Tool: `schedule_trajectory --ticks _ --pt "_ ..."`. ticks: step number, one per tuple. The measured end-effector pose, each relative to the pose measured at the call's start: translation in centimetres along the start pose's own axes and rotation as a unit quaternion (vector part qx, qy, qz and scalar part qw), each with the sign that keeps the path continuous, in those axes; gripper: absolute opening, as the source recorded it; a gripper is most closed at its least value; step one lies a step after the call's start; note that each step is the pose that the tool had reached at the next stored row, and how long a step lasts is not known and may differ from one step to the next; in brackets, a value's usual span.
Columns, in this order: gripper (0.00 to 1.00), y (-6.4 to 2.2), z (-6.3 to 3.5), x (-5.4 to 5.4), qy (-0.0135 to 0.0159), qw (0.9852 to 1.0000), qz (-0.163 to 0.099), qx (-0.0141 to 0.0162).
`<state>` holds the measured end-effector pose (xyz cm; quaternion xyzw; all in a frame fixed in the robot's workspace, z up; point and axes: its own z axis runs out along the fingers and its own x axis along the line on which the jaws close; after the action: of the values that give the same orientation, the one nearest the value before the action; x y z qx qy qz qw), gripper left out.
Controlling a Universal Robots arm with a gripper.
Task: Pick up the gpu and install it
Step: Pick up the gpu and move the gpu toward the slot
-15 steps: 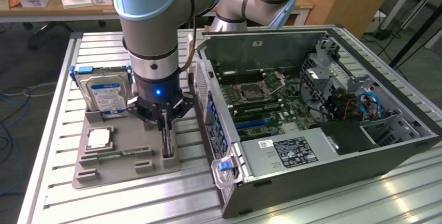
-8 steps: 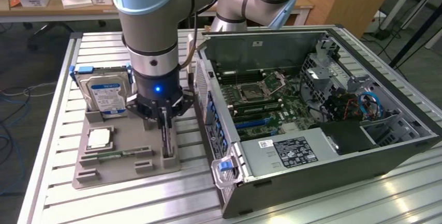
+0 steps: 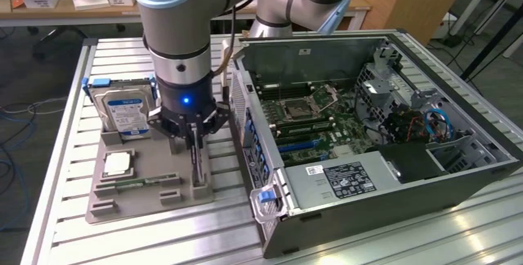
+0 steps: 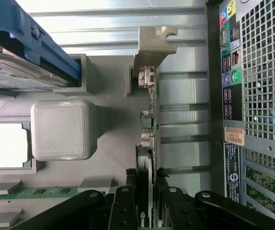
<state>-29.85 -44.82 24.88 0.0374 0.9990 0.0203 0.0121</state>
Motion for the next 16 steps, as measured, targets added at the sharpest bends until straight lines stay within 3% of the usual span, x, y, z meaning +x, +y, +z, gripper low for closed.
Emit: schedule_trajectory --ticks 16 --pt "0.26 0.10 -2.43 -0.1 0.0000 1.0000 0.000 0.0000"
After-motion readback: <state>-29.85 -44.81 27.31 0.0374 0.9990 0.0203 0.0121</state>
